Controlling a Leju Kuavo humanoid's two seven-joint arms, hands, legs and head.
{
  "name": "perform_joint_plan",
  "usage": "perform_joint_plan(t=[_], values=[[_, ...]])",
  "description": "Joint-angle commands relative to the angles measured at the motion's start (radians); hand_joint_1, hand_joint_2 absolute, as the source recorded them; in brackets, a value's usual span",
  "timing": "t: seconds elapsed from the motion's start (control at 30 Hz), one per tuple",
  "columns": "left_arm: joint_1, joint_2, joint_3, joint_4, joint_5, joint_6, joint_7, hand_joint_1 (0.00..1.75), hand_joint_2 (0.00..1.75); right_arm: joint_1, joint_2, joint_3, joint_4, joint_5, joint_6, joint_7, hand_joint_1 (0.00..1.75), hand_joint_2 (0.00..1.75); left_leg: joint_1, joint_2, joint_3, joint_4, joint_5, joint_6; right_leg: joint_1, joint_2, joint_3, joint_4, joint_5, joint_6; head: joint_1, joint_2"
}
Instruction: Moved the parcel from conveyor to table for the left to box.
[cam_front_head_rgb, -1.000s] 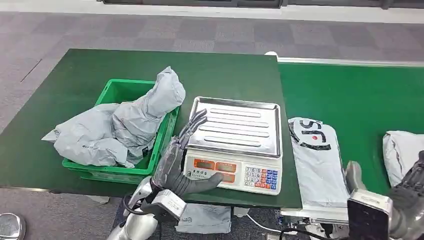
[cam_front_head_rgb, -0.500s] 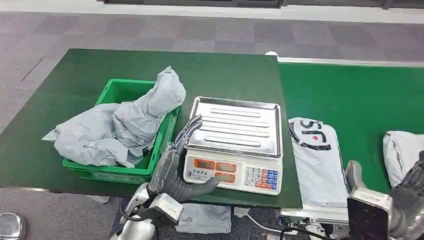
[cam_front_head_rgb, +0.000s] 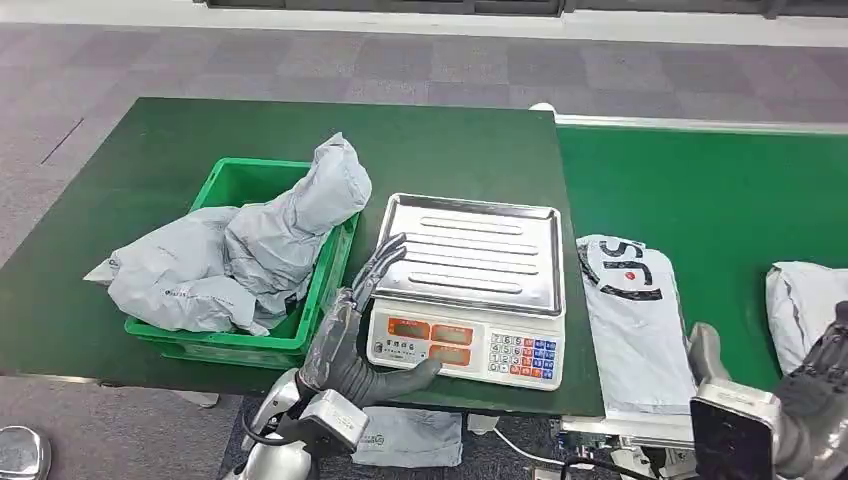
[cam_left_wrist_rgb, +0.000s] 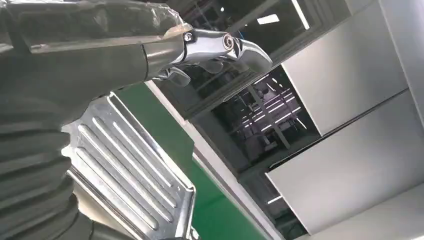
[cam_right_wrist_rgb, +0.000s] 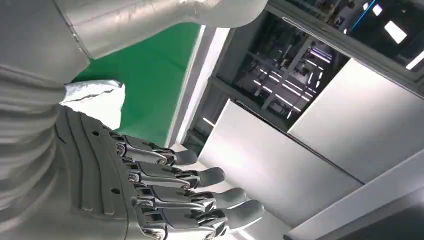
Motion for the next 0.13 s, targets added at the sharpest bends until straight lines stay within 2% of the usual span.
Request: perform_joint_plan(t=[0.03,0.13], values=[[-0.003,-0.002,0.040,0.028,-0.004,-0.008,0.003,0.00,1.75,-0.002,0.008,-0.032,0.011,-0.002,0.003,-0.001,0.00,1.75,0.000,0.000,0.002,-0.001,0.000,0.000,0.000,0.000,0.002,-0.001,0.000,0.000,0.000,0.000],[0.009,-0.001,0.044,0.022,-0.011,-0.004,0.004,0.00,1.75,-0.001,0.006,-0.031,0.021,-0.007,-0.001,-0.007,0.00,1.75,0.001,0.000,0.003,-0.002,0.000,0.000,0.001,-0.001,0.003,-0.003,0.001,0.000,0.000,0.000]])
